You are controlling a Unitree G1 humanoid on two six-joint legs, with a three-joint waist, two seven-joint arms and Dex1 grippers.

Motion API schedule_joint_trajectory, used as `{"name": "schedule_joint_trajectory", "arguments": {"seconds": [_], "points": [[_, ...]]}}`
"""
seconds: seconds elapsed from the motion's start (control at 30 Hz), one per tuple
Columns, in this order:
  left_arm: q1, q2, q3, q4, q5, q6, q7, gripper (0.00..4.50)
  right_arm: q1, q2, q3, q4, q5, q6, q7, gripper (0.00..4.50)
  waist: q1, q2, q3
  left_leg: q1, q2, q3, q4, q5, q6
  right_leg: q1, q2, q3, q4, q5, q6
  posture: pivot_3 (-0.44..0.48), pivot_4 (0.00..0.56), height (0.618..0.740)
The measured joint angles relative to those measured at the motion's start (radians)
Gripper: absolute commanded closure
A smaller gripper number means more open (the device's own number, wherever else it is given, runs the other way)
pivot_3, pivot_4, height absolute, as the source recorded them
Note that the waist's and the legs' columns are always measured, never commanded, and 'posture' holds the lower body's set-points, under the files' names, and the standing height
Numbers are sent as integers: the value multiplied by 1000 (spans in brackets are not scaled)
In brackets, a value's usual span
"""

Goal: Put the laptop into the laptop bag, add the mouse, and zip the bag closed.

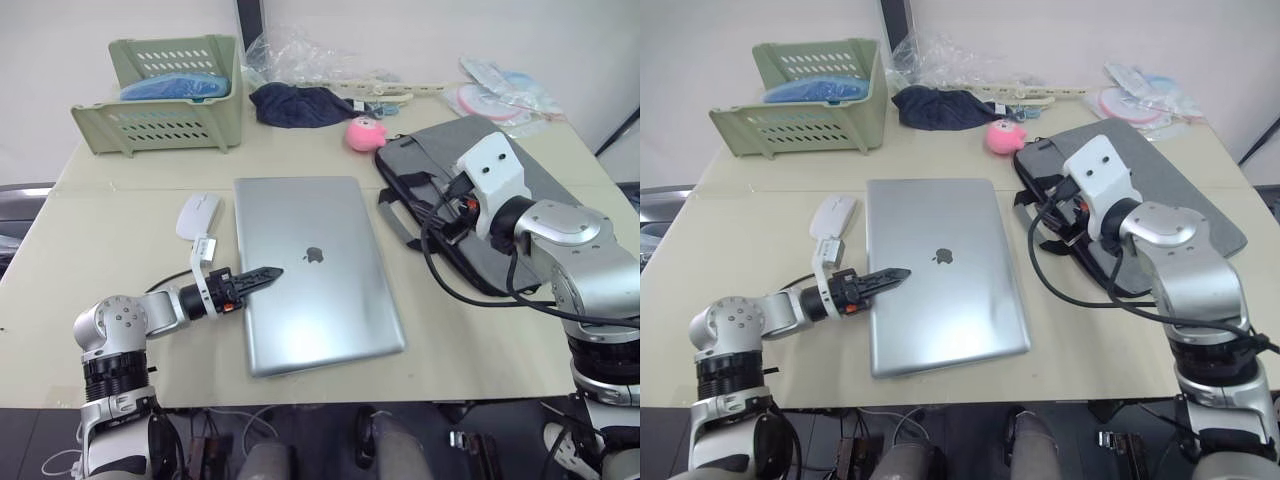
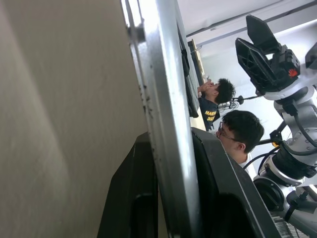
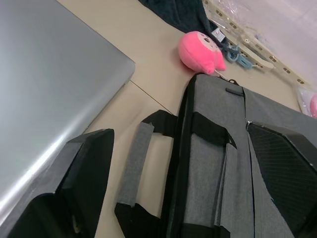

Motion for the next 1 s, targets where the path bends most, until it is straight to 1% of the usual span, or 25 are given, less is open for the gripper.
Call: {"name": "schedule_joint_trajectory", "arguments": {"seconds": [0.13,0.17,0.2,0.27,0.33,0.4,0.5,0.57,0.63,0.8,0.93,1.0], "points": [[18,-16,18,-40,-19,16,34,3961,-4,-7,1,72,-6,-39,0,53,0,0,0,0,0,1,0,0,0,0,0,0,0,0,0,0,150,740],[40,-26,33,-69,-35,17,57,3961,-27,1,-2,250,-28,-126,-3,53,-2,0,0,0,0,1,0,0,0,0,0,0,0,0,1,0,150,740],[49,-27,42,-78,-37,18,63,3961,-45,45,-24,340,-28,-139,-18,53,-4,-1,0,-1,1,3,0,0,0,0,1,1,0,0,1,0,150,740],[57,-27,43,-94,-40,18,65,3961,-50,57,-25,382,-26,-148,-22,53,-5,-1,0,1,1,2,0,0,0,0,1,0,0,0,1,0,150,740],[69,-31,49,-121,-58,19,79,3961,-60,79,-20,483,-29,-207,-26,53,-6,-1,0,1,1,2,0,0,0,0,1,0,0,0,1,0,150,740],[74,-38,59,-133,-66,25,94,3961,-78,90,-13,546,-42,-259,-25,53,-7,-1,0,1,1,3,0,0,0,0,1,1,0,0,1,0,150,740],[77,-41,61,-137,-69,26,99,3961,-85,94,-9,571,-49,-281,-25,53,-7,-1,0,0,1,2,0,0,0,0,1,1,0,0,1,0,150,740],[83,-48,63,-140,-76,26,110,3961,-93,102,10,617,-58,-329,-21,53,-7,-1,0,1,1,2,0,0,0,0,1,1,0,0,1,0,150,740],[109,-66,74,-165,-92,25,131,3961,-96,132,34,698,-76,-402,-8,53,-7,-1,0,0,1,2,0,0,0,0,0,1,0,0,1,0,150,740],[134,-66,83,-184,-115,22,146,3961,-105,162,58,777,-87,-471,9,53,-11,-1,0,0,1,2,0,0,0,0,0,0,0,0,1,0,150,740],[139,-66,84,-184,-120,20,151,3961,-105,162,58,811,-93,-491,12,53,-12,-1,0,0,1,2,0,0,0,0,0,0,0,0,1,0,150,740],[143,-65,83,-185,-125,13,153,3961,-112,162,57,855,-95,-518,14,53,-16,-1,0,0,1,2,0,0,0,0,0,0,0,0,1,0,150,740]]}}
